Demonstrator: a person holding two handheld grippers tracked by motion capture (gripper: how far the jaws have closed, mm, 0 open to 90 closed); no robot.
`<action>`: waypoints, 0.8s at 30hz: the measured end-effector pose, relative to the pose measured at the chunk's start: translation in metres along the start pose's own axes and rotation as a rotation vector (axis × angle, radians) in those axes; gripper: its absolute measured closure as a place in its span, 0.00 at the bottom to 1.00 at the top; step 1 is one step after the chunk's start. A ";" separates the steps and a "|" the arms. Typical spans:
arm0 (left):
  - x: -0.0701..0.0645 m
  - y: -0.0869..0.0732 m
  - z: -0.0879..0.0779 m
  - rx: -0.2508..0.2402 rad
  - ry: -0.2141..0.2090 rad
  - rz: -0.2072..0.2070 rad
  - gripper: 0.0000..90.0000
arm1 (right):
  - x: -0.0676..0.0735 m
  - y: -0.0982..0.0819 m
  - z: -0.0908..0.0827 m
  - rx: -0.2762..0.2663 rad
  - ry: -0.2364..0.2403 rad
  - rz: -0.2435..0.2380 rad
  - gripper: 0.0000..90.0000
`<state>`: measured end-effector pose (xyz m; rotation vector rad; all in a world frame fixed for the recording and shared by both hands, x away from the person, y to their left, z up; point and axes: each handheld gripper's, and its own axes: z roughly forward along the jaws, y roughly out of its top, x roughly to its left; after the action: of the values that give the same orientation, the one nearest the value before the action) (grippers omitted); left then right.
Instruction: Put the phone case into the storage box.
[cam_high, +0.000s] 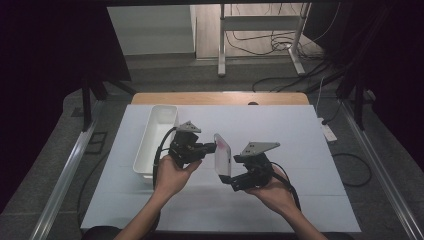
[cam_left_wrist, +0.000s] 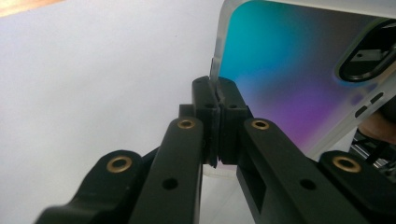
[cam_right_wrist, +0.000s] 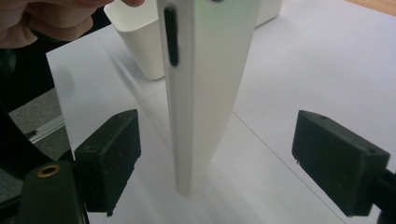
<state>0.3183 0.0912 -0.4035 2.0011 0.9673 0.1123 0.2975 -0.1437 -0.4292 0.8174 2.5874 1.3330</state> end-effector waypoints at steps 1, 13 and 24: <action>0.001 0.000 -0.001 -0.002 0.004 -0.005 0.98 | 0.000 0.000 -0.001 0.003 0.002 -0.002 0.16; 0.010 0.000 -0.009 -0.002 0.043 0.000 0.98 | -0.006 -0.004 -0.009 0.017 -0.004 0.006 0.05; 0.019 0.000 -0.018 -0.009 0.081 -0.002 0.98 | -0.009 -0.013 -0.021 0.036 -0.058 -0.010 0.00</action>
<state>0.3243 0.1165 -0.3978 2.0006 1.0187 0.1979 0.2925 -0.1697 -0.4282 0.8342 2.5741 1.2445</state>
